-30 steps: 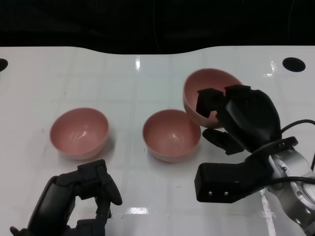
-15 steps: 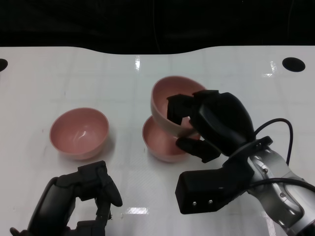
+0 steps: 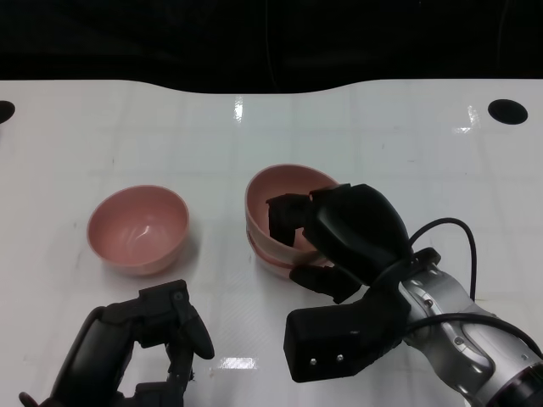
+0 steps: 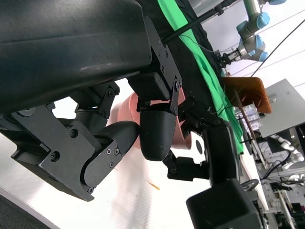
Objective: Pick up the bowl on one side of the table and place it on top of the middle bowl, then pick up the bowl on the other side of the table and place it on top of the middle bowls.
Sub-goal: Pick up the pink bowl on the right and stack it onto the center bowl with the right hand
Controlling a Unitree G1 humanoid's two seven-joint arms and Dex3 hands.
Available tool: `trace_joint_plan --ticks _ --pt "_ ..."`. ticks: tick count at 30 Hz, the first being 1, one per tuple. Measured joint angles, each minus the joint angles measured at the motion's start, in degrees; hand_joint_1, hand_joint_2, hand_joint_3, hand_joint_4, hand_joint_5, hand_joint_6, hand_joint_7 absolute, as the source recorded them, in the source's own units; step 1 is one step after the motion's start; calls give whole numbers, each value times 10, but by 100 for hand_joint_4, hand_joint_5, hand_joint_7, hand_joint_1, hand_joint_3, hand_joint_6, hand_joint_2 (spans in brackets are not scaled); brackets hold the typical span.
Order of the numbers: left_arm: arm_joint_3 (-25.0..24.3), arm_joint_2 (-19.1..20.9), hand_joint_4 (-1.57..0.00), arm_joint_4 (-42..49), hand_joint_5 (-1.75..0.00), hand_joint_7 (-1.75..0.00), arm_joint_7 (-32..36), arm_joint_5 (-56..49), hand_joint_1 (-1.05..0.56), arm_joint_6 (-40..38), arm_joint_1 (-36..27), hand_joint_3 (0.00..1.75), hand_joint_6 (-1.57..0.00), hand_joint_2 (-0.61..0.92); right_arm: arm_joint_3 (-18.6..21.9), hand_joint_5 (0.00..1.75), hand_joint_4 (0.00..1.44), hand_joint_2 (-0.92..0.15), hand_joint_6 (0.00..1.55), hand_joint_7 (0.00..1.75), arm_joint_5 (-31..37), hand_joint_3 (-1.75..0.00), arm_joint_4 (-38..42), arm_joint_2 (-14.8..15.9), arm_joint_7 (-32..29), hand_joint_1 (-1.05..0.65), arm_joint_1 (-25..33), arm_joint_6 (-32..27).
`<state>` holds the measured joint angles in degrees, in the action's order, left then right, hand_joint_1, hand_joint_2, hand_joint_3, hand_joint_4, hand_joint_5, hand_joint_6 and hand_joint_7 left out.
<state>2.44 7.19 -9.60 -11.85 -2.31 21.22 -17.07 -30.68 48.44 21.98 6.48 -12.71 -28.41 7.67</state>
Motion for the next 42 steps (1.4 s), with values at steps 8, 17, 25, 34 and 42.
trace_joint_plan --ticks 8,17,25,34,42 --pt "3 -1 -83 -4 -172 -152 1 -7 -10 0 -1 150 -82 33 -13 175 93 -51 76 138 12 -82 61 -10 -22 -21 -14 -1" --pt "4 -1 -83 -4 -172 -151 3 -17 -11 1 -1 151 -83 32 -18 61 68 -90 82 4 11 -10 111 -15 -15 -39 -35 3" --pt "4 -1 -83 -5 -173 -151 3 -18 -11 0 -2 152 -83 31 -43 22 41 -92 52 0 26 -19 111 -9 30 -61 -50 -18" --pt "4 -1 -83 -5 -173 -151 3 -19 -12 0 -2 152 -83 31 -53 21 33 -92 41 0 33 -30 84 6 41 -68 -48 -22" --pt "5 -1 -83 -9 -173 -151 3 -20 -11 -1 -2 152 -82 32 -33 24 33 -92 40 0 18 -31 3 29 44 -67 -3 -15"
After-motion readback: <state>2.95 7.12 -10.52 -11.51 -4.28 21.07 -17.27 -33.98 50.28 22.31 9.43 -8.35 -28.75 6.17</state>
